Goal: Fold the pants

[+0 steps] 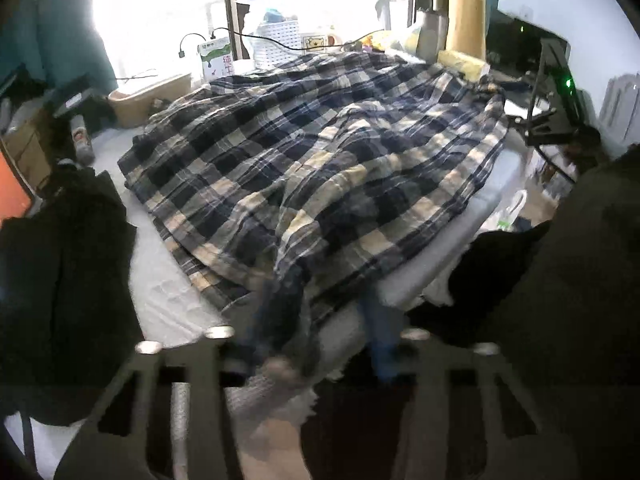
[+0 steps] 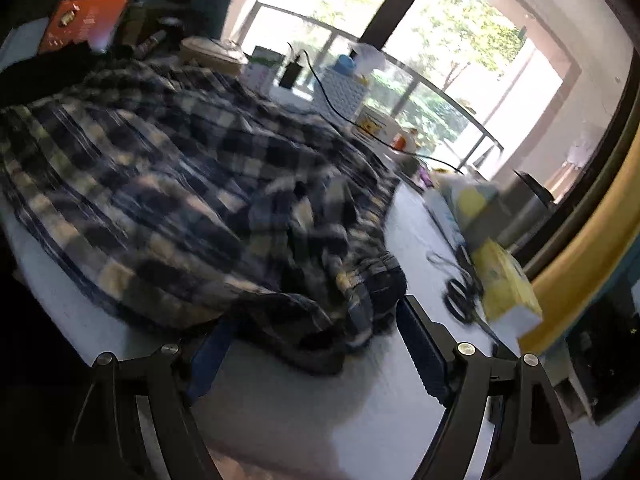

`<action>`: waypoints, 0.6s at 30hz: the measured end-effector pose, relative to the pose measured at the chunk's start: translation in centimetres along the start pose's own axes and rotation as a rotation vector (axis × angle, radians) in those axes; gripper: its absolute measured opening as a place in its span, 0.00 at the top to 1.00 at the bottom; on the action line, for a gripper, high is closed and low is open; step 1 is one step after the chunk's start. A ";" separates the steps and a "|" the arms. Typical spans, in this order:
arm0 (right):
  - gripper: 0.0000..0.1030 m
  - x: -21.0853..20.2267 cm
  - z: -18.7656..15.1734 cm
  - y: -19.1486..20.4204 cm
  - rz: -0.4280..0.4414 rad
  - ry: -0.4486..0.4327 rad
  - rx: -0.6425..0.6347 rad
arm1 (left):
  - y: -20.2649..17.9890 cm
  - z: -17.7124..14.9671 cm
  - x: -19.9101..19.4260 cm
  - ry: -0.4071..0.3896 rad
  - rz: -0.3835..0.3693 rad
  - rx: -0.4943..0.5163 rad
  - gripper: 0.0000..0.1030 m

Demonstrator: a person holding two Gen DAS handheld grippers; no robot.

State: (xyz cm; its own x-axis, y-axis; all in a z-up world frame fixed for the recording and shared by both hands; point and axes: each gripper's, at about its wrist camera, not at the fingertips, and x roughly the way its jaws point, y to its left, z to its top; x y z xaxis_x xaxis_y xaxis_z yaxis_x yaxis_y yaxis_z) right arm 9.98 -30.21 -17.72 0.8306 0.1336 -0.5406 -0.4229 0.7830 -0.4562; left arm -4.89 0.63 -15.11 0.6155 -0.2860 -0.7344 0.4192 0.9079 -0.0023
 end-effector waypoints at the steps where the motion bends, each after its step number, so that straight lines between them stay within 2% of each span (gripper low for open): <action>1: 0.21 -0.1 0.1 0.0 0.020 -0.010 0.002 | 0.2 0.0 -0.1 0.000 0.001 -0.008 0.86; 2: 0.37 -0.2 0.1 0.1 0.038 -0.011 0.008 | 0.4 0.0 -0.3 -0.001 -0.003 -0.022 0.94; 3: 0.67 -0.2 -0.1 0.0 0.068 -0.009 0.023 | 0.8 0.0 -0.7 -0.012 -0.018 -0.042 0.94; 4: 0.78 -0.1 -0.3 -0.3 0.076 -0.001 0.046 | 1.0 0.1 -1.3 -0.040 -0.031 -0.053 0.94; 6: 0.82 -0.3 -0.7 -0.9 0.085 0.000 0.081 | 1.0 0.5 -2.7 -0.102 -0.049 -0.058 0.95; 11: 0.82 -2.2 -0.1 -2.5 0.101 -0.037 0.162 | 1.7 2.9 -5.6 -0.231 -0.079 -0.082 0.95; 18: 0.82 -4.1 2.8 -5.8 0.109 -0.117 0.212 | 3.6 7.4 -7.9 -0.321 -0.058 -0.085 0.95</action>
State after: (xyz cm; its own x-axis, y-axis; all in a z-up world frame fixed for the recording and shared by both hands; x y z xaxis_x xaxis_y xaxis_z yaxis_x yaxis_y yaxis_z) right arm 9.99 -33.59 -10.92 0.8260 0.2837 -0.4871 -0.4369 0.8682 -0.2352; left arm -3.24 3.89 -4.31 0.7768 -0.4079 -0.4798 0.4111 0.9056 -0.1044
